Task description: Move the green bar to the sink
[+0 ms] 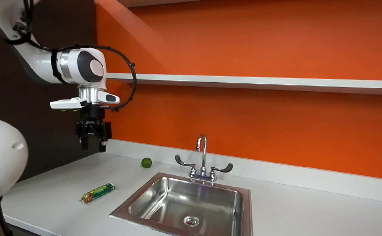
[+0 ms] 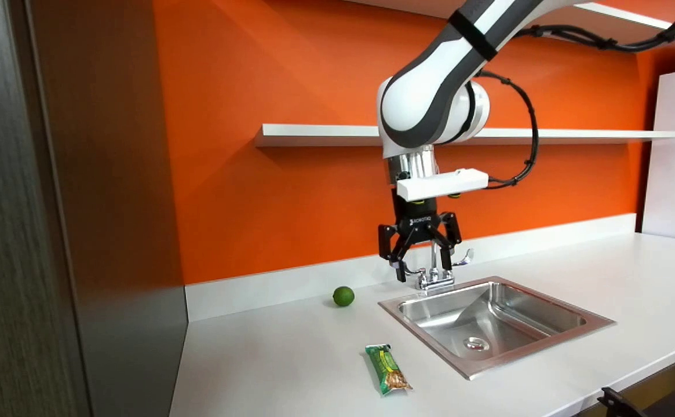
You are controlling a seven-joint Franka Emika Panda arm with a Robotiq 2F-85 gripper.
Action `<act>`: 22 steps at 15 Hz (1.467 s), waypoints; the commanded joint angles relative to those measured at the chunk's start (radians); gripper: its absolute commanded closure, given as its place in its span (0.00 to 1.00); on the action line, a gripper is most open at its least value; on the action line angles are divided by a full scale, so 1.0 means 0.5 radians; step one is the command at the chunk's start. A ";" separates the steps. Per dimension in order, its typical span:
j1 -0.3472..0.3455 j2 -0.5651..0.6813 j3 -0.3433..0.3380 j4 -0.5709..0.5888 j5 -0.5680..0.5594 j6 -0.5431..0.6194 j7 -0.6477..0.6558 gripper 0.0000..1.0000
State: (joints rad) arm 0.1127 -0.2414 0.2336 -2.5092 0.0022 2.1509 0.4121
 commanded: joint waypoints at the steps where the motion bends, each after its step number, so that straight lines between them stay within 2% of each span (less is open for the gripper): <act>1: 0.052 0.204 0.029 0.073 0.036 0.123 0.103 0.00; 11: 0.201 0.695 0.001 0.197 -0.064 0.485 0.256 0.00; 15: 0.249 0.842 -0.059 0.235 -0.135 0.606 0.325 0.00; 22: 0.307 1.012 -0.189 0.305 -0.176 0.681 0.364 0.00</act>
State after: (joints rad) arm 0.2434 0.2296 0.1693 -2.3875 -0.0634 2.4808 0.5537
